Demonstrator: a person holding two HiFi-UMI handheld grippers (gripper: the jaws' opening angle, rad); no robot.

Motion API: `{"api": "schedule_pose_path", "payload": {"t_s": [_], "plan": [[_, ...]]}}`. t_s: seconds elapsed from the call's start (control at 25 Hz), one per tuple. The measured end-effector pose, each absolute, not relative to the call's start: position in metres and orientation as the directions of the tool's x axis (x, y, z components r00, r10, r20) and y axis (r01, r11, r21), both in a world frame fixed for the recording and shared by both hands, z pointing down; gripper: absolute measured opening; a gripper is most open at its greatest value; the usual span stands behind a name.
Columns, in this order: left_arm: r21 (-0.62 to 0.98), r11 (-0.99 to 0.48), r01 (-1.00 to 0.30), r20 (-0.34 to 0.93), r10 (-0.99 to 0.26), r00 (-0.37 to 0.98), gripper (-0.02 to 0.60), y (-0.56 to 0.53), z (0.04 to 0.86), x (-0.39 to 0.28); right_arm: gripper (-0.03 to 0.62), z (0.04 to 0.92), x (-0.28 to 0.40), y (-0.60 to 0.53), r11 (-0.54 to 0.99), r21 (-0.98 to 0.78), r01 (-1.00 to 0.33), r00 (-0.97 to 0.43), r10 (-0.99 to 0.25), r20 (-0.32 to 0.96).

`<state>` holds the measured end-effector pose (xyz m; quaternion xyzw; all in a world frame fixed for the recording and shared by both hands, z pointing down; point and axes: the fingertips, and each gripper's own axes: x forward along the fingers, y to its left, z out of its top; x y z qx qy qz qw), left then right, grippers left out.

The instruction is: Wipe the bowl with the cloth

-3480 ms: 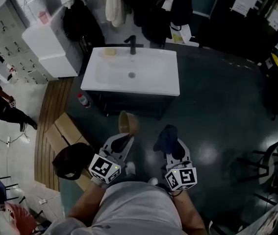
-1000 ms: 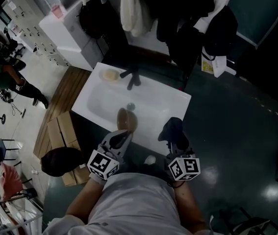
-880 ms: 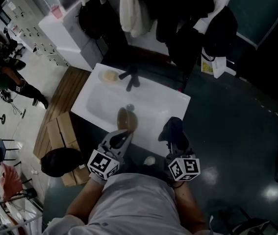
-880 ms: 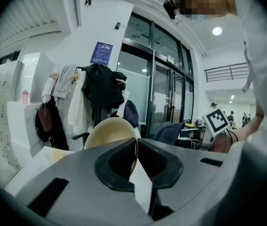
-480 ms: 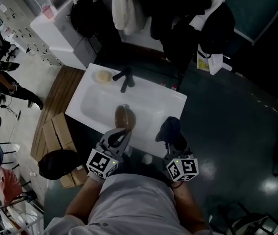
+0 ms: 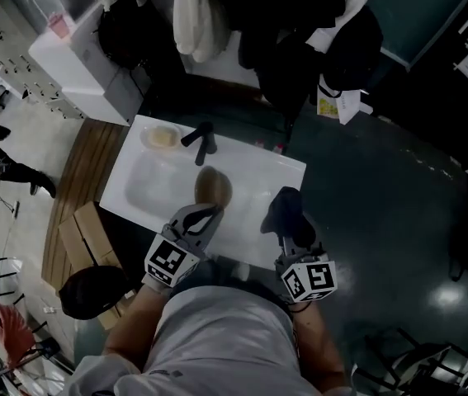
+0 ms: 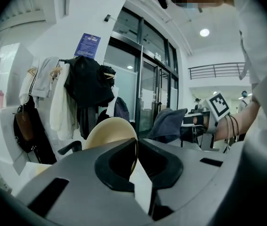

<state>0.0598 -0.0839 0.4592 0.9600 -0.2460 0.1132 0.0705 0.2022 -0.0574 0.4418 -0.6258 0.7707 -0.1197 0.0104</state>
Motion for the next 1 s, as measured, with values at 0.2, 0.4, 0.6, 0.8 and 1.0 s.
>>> {"api": "schedule_pose_path", "payload": {"t_s": [0.2, 0.4, 0.6, 0.8, 1.0], "plan": [[-0.026, -0.93, -0.366, 0.298, -0.357, 0.885, 0.021, -0.098, 0.459, 0.07, 0.097, 0.413, 0.189, -0.077, 0.256, -0.102, -0.961, -0.266, -0.959, 0.101], [-0.1, -0.989, -0.11, 0.394, -0.141, 0.908, 0.021, -0.086, 0.465, 0.082, 0.097, 0.381, 0.169, -0.098, 0.377, 0.068, -0.924, -0.368, -0.923, 0.115], [-0.238, -0.96, 0.148, 0.528, 0.001, 0.849, 0.021, -0.072, 0.476, 0.087, 0.097, 0.362, 0.144, -0.118, 0.515, 0.204, -0.832, -0.483, -0.855, 0.19], [-0.319, -0.879, 0.354, 0.62, 0.089, 0.779, 0.021, -0.055, 0.482, 0.087, 0.097, 0.366, 0.112, -0.126, 0.67, 0.287, -0.685, -0.574, -0.739, 0.353], [-0.389, -0.756, 0.527, 0.695, 0.135, 0.707, 0.021, -0.037, 0.486, 0.081, 0.097, 0.397, 0.083, -0.119, 0.837, 0.378, -0.396, -0.605, -0.547, 0.578]]}}
